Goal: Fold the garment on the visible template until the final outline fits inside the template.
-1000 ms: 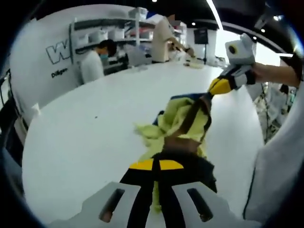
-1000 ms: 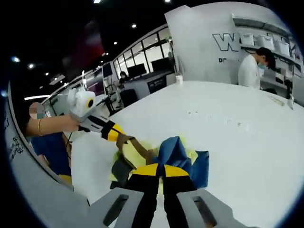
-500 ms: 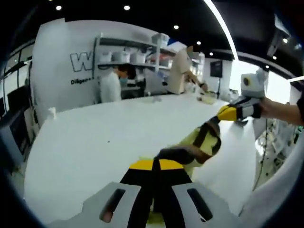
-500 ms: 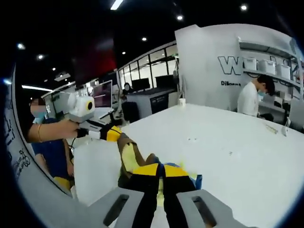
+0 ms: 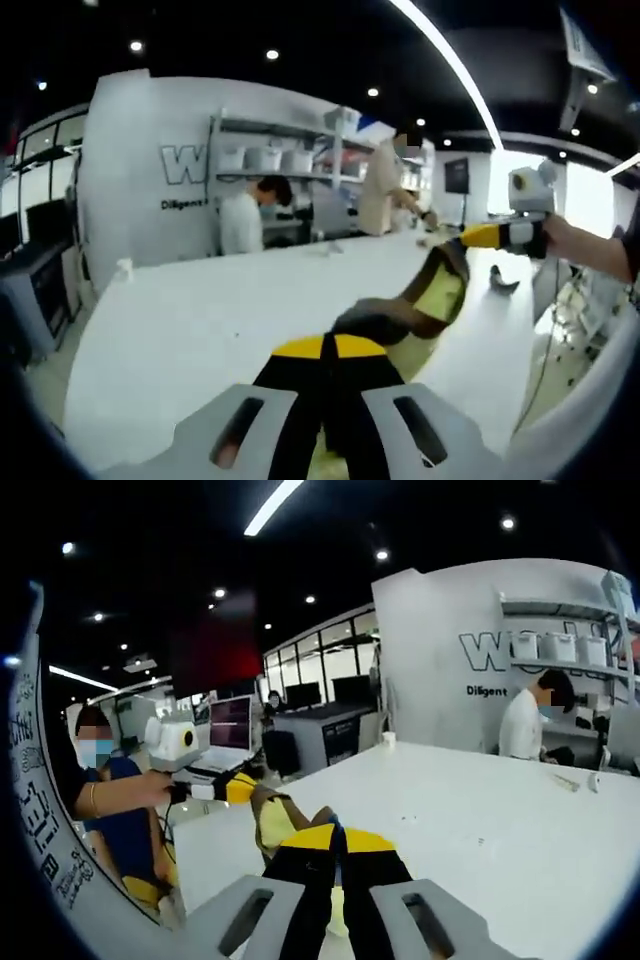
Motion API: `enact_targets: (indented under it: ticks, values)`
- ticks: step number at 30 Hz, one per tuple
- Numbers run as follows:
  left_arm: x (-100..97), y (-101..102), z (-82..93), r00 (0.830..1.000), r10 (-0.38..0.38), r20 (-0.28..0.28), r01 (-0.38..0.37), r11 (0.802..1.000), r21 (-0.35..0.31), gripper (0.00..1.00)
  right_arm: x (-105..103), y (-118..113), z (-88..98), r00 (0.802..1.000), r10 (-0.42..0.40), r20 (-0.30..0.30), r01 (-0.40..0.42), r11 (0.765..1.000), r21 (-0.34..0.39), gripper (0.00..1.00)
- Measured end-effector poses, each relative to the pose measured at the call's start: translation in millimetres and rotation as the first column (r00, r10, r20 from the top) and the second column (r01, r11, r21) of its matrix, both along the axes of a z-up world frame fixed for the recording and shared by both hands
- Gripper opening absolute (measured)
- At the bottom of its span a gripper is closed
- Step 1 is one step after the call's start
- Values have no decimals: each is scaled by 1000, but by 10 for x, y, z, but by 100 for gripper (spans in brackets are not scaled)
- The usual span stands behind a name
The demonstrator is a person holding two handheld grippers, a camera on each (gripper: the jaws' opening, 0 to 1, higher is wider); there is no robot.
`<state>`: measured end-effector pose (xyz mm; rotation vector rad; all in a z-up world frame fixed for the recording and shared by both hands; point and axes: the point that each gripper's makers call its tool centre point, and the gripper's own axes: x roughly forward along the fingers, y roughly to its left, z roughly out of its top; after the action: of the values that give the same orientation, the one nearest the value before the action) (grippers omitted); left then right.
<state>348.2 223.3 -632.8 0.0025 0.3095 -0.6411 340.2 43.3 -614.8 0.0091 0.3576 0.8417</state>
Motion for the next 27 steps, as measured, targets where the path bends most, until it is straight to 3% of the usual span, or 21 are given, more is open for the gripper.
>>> enact_targets:
  ticks: [12,16,22,27]
  values:
    - [-202,-3,269,998,14,62,-14,1000,-6,0,-153,-44,483,997,-4,77,0,999,52,0]
    - [-205,38,406,996,37,84,-34,999,-41,0,-206,-21,666,993,-6,120,0,998,55,0]
    - [-232,18,823,990,26,141,-21,999,-43,0,-243,-31,999,985,-3,170,-9,998,65,0]
    - [-210,1,1304,969,4,246,1,1000,-17,0,-253,-84,1368,968,-34,248,8,994,108,0]
